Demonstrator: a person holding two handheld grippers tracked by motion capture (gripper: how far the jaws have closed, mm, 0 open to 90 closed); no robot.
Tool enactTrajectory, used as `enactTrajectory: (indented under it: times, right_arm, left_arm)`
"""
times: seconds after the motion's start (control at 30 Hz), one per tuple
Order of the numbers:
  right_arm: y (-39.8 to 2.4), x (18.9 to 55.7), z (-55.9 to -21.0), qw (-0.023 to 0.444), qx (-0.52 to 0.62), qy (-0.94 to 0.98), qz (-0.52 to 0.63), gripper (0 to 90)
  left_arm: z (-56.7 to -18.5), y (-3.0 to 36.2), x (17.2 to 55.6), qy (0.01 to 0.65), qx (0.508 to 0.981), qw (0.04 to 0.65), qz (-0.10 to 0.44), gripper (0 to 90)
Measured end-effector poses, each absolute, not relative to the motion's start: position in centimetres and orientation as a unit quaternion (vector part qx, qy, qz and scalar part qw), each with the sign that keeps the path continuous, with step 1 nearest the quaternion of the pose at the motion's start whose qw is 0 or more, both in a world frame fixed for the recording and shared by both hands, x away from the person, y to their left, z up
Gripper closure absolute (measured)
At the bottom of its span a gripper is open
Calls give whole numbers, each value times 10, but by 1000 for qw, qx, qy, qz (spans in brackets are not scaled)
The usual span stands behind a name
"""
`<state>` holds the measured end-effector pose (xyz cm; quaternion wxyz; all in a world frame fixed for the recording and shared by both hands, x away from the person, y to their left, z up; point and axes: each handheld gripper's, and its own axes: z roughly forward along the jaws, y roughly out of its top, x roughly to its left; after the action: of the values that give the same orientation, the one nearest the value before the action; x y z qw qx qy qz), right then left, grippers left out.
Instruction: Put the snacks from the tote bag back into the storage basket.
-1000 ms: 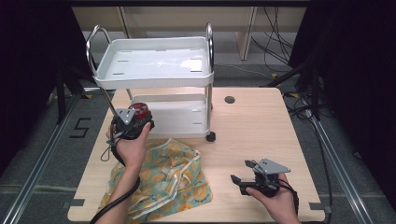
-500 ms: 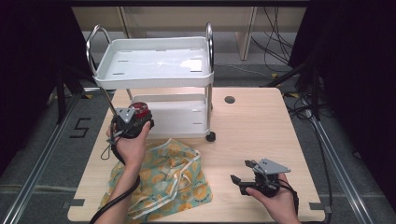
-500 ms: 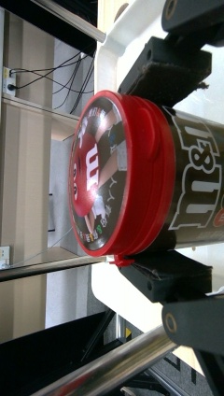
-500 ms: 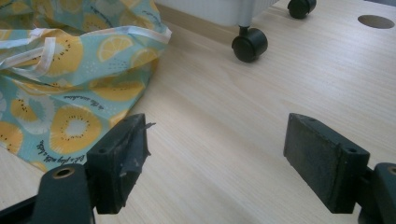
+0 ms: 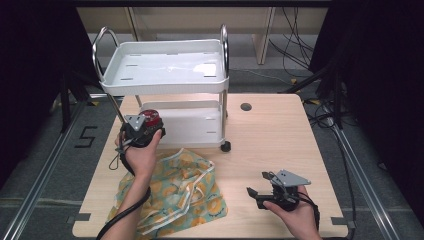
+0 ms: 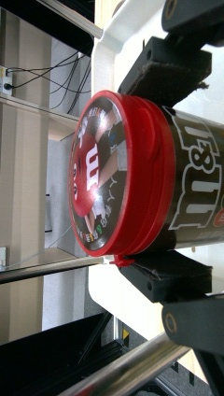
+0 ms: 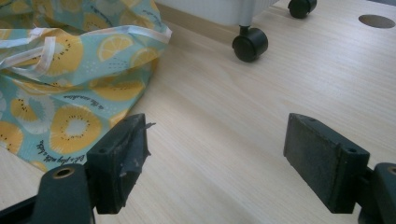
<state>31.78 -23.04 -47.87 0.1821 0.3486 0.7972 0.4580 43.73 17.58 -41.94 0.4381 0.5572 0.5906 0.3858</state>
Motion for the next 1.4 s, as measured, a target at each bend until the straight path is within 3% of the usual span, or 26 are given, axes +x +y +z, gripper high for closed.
enactTrajectory:
  times: [1.4]
  right_arm:
    - [-229,317,-480,176,355,800,451,227]
  left_arm:
    - [-432,175,456,597,565,428,376,253]
